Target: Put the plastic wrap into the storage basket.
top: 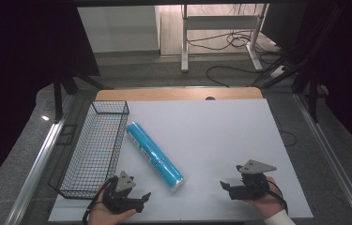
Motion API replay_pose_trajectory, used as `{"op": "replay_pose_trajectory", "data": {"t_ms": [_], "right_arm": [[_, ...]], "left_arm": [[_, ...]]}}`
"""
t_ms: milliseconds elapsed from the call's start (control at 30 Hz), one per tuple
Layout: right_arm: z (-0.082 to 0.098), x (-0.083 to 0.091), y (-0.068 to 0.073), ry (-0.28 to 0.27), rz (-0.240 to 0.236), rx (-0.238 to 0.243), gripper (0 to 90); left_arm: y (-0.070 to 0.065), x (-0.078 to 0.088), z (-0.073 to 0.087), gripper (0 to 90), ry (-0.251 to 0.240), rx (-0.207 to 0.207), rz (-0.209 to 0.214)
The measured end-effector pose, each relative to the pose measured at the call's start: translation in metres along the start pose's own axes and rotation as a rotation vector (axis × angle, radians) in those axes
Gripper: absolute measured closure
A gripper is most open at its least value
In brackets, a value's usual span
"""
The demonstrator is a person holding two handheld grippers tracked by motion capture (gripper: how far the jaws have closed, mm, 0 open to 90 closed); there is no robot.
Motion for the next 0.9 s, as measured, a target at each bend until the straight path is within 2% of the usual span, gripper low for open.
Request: {"op": "replay_pose_trajectory", "data": {"t_ms": [267, 900], "right_arm": [[0.0027, -0.0024, 0.0029, 0.003, 0.009, 0.034, 16.3], [-0.0031, -0.0034, 0.0048, 0.034, 0.012, -0.015, 17.6]], "left_arm": [[0.0005, 0.0018, -0.0002, 18.3, -0.004, 0.002, 0.003], [-0.0003, 0.0011, 0.0037, 18.3, 0.011, -0.005, -0.007]]}}
Point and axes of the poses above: each handheld gripper's, and its own axes: x roughly backward along the jaws, z roughly out of its underside, y roughly to its left, the point moved 7 cm from there along -x, roughly forward along the jaws, and after that the axes turned 12 degrees about z, right-handed, at the moved point
